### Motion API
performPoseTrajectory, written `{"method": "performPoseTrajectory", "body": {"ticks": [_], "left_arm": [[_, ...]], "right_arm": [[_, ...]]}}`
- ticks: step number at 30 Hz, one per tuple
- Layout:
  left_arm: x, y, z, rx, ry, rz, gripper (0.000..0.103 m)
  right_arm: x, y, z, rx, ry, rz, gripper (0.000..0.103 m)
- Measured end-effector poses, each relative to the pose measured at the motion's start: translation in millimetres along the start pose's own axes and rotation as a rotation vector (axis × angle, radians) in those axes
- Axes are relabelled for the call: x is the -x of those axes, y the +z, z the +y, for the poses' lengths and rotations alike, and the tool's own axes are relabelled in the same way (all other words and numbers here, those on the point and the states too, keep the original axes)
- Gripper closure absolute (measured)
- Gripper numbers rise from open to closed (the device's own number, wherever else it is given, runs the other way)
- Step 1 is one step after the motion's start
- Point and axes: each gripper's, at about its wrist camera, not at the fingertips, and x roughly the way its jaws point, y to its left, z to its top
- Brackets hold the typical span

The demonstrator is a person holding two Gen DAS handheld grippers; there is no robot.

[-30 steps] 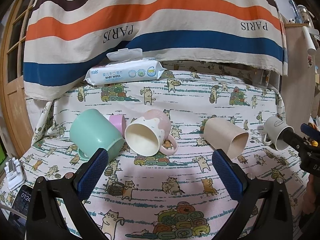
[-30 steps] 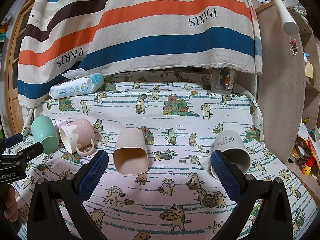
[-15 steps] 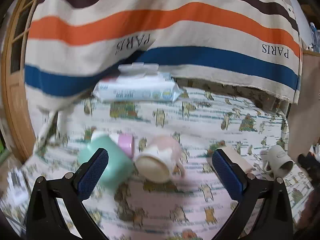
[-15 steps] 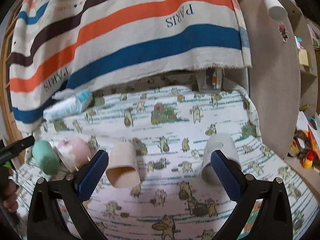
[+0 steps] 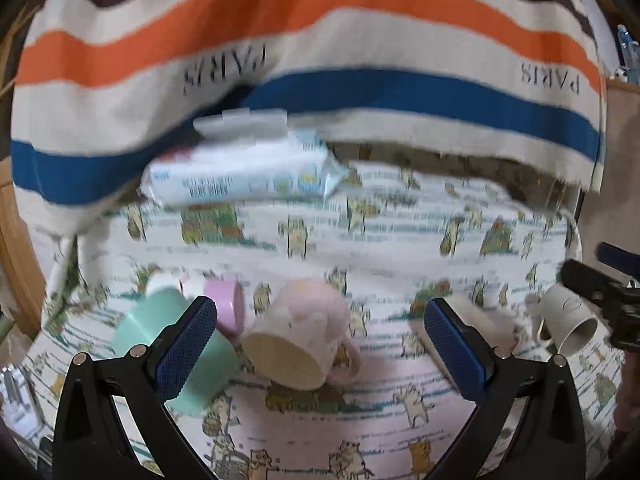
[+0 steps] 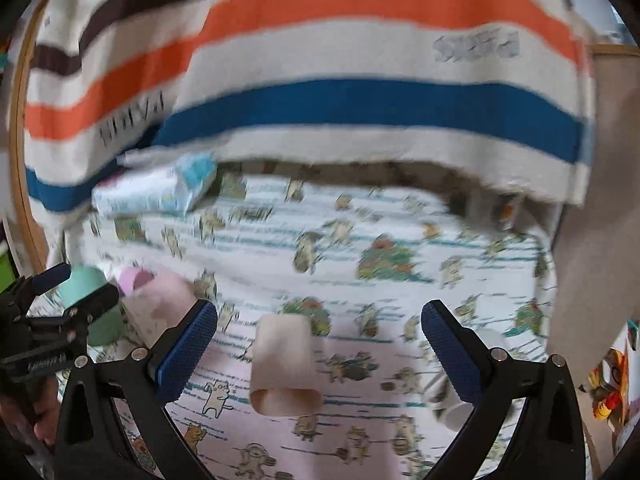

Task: Flip cup upside down
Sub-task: 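Move the right tool to the beige cup and close its fingers on it, then lift the beige cup with the right tool and rotate it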

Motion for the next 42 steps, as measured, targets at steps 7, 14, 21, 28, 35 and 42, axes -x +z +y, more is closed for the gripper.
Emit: {"method": "performPoseTrajectory", "body": {"ticks": [7, 14, 21, 28, 35, 42], "left_arm": [[-33.9, -14.8, 5.5, -0.001, 0.025, 0.122, 0.000], [-50.4, -24.1, -0.4, -0.011, -0.021, 0.220, 0.000], [-53.1, -27.6, -3.6, -0.026, -0.024, 0.239, 0.000], [-52.7, -27.6, -3.6, -0.024, -0.028, 0.245, 0.000], [-40.0, -19.7, -1.5, -0.013, -0.029, 0.196, 0.000], [-31.2, -16.7, -6.2, -0.033, -0.027, 0.159, 0.000]], "right_arm": [[-72.7, -13.3, 22.5, 0.035, 0.008, 0.202, 0.000], [-125.2, -32.1, 20.1, -0.003, 0.073, 0.404, 0.010], [-138.8, -43.0, 19.8, -0.006, 0.077, 0.450, 0.032], [-122.4, -45.8, 14.9, -0.036, 0.120, 0.423, 0.034], [-72.6, -49.6, 13.7, -0.050, 0.143, 0.388, 0.034], [-50.0, -72.6, 11.3, -0.112, 0.128, 0.418, 0.034]]}}
